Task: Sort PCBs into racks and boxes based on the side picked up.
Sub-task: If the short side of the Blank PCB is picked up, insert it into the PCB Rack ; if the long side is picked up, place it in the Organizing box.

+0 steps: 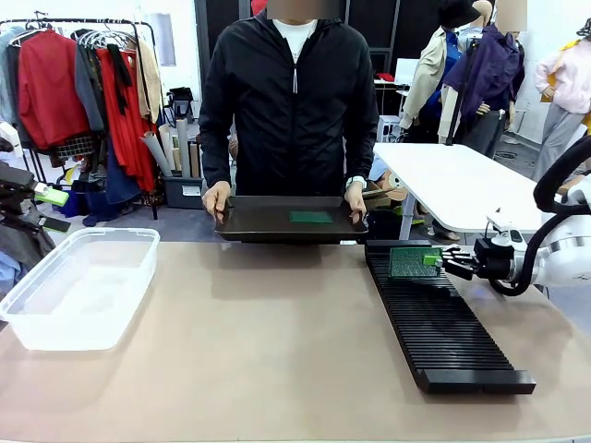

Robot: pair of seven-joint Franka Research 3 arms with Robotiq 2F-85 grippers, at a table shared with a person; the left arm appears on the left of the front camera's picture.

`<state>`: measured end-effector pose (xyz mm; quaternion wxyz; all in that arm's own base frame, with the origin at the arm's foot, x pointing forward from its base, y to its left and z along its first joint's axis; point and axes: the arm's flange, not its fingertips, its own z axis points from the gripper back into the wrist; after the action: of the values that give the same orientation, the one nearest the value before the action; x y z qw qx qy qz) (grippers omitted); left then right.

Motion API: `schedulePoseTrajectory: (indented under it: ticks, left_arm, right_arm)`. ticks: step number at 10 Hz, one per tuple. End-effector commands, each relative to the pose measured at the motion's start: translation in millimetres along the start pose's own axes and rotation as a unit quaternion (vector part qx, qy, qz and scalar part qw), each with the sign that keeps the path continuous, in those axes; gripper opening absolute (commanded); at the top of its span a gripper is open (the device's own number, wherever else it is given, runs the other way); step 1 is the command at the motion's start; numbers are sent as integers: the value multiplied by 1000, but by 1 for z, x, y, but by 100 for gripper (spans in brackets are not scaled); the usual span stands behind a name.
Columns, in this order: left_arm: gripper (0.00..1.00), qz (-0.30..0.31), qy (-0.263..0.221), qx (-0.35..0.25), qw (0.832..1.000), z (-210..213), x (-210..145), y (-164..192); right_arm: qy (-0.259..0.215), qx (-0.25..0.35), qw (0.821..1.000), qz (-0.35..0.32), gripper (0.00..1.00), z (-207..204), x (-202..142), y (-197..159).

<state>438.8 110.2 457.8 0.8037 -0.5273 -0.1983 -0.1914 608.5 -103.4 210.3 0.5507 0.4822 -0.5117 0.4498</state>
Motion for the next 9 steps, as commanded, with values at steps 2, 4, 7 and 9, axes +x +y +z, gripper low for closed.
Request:
schedulePoseTrajectory:
  ticks: [2, 4, 7, 9]
  left_arm:
    - [100, 4, -1, -3, 1000, 1, 0, -2]
    - [100, 4, -1, -3, 1000, 1, 0, -2]
    - [100, 4, -1, -3, 1000, 1, 0, -2]
    - [100, 4, -1, -3, 1000, 1, 0, -2]
  right_arm:
    - [-5, 17, 1000, 4, 0, 2, 4, -10]
    - [-2, 21, 1000, 1, 0, 0, 5, -14]
    - [1, 17, 1000, -1, 0, -3, 6, -19]
    - [11, 24, 1000, -4, 0, -6, 5, -22]
